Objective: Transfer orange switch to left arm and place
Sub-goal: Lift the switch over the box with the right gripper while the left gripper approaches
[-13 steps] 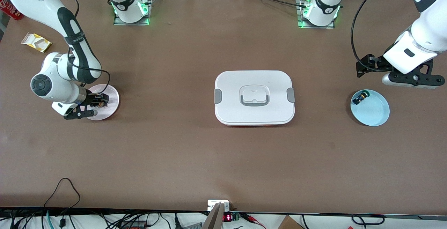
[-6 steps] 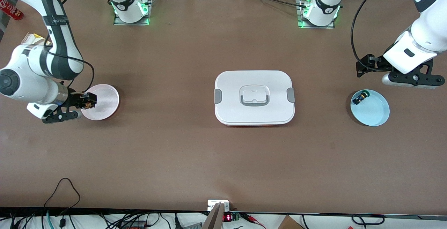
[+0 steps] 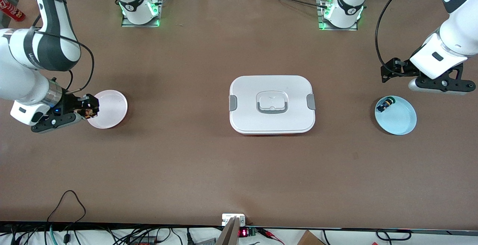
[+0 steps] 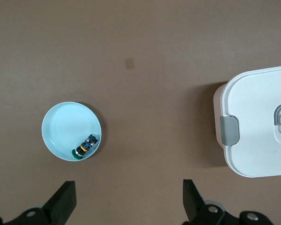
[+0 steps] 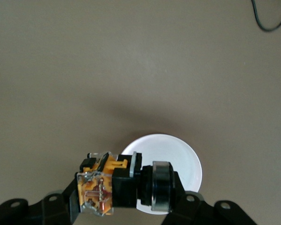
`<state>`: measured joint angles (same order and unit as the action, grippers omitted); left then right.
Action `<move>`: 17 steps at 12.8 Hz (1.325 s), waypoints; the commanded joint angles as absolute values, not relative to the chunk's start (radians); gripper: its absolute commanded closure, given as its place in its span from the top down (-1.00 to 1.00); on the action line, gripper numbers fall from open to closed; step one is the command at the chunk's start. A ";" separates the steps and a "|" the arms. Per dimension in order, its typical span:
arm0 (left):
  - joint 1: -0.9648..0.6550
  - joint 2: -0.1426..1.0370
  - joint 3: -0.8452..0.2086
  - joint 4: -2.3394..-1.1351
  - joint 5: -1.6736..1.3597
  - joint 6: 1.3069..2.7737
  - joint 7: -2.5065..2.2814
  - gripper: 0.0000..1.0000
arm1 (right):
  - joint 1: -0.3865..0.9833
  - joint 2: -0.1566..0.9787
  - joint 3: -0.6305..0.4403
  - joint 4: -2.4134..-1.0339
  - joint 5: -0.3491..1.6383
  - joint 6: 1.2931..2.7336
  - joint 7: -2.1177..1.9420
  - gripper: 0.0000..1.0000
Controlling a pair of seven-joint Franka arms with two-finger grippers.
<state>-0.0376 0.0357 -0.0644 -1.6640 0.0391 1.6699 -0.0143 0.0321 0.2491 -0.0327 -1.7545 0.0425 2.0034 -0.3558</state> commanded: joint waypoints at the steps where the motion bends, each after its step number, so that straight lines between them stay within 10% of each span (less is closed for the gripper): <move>1: -0.041 0.049 -0.061 -1.631 0.046 1.646 -0.017 1.00 | 0.035 0.210 -0.032 -1.730 0.173 1.985 -0.473 -0.73; 17: -0.057 0.103 -0.064 -1.539 -0.208 1.395 -0.028 1.00 | 0.219 0.274 0.023 -1.720 1.010 2.085 -1.460 -0.73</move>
<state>-0.0572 0.0536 -0.0681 -1.6055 -0.1098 1.4705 -0.0159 0.1839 0.2657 0.0234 -1.7085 0.8936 2.0746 -1.3551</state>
